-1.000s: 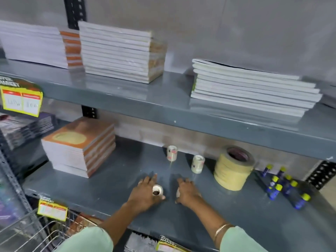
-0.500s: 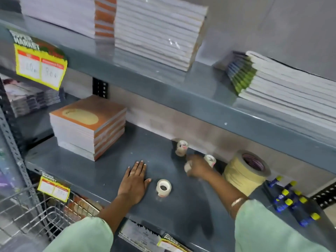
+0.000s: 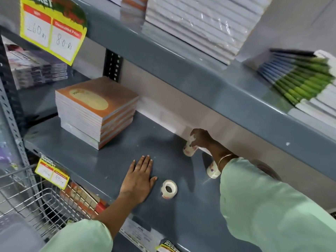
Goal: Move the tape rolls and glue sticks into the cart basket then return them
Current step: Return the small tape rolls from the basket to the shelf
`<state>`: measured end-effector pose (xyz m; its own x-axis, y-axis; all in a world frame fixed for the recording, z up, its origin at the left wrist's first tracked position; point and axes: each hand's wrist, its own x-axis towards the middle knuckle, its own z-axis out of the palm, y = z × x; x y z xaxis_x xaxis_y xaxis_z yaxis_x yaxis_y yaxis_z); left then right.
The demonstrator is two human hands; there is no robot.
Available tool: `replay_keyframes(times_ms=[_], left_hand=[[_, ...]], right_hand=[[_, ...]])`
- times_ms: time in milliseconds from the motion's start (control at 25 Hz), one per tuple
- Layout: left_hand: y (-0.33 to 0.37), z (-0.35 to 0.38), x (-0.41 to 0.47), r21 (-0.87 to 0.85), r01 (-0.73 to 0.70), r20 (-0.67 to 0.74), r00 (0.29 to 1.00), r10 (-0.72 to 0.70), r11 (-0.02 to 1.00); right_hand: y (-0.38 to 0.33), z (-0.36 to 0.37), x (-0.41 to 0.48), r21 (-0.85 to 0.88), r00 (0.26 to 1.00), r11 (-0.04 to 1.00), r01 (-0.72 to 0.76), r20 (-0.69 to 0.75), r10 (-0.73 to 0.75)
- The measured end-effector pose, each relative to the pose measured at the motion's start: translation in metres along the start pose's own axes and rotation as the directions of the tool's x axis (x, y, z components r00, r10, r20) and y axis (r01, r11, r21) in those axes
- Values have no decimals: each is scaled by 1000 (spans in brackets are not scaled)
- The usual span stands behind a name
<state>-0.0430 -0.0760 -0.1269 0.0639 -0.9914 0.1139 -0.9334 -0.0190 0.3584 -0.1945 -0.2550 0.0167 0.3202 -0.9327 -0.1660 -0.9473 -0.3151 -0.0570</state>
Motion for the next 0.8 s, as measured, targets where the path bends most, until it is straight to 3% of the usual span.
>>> replay_keyframes(times_ms=[560,800], left_hand=[[1,0,-1,17,6,10,1000,-6,1000],[1,-1,0,29,11,23,1000,-12,1000]], right_hand=[[20,21,27,24,996,1000,9,85,-11],[21,18,20,24,998,1000,-11,54,9]])
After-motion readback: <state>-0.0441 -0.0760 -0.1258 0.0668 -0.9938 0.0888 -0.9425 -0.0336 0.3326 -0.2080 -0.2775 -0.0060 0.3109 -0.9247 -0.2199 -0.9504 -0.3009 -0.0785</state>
